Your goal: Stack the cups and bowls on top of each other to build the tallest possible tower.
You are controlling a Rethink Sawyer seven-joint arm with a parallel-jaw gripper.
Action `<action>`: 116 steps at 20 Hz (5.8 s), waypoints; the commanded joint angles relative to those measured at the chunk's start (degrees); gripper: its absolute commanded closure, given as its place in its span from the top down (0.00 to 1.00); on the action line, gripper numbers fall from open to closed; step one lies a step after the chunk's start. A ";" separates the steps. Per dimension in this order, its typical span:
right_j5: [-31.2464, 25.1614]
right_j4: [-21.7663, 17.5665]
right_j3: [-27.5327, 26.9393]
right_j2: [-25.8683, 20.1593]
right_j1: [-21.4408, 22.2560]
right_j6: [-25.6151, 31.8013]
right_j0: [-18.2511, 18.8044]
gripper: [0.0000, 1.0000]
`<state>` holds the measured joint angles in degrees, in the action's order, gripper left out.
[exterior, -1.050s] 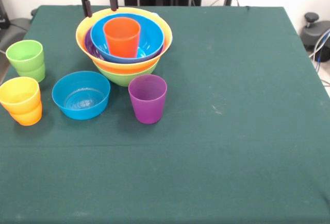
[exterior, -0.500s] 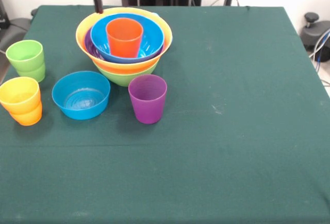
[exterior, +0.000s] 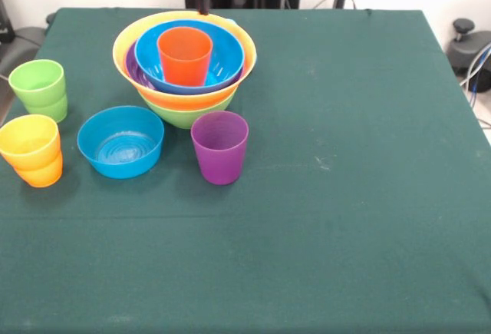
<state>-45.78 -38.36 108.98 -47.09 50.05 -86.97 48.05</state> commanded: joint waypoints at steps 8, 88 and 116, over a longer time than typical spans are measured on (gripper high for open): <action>2.21 4.71 2.22 9.19 3.04 -16.45 -9.78 1.00; -0.41 4.06 -29.09 15.06 -21.44 -5.35 -15.15 1.00; 4.93 -8.48 -26.39 19.63 -24.03 -4.13 -15.60 1.00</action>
<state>-43.96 -39.43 81.21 -30.97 27.80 -99.93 34.38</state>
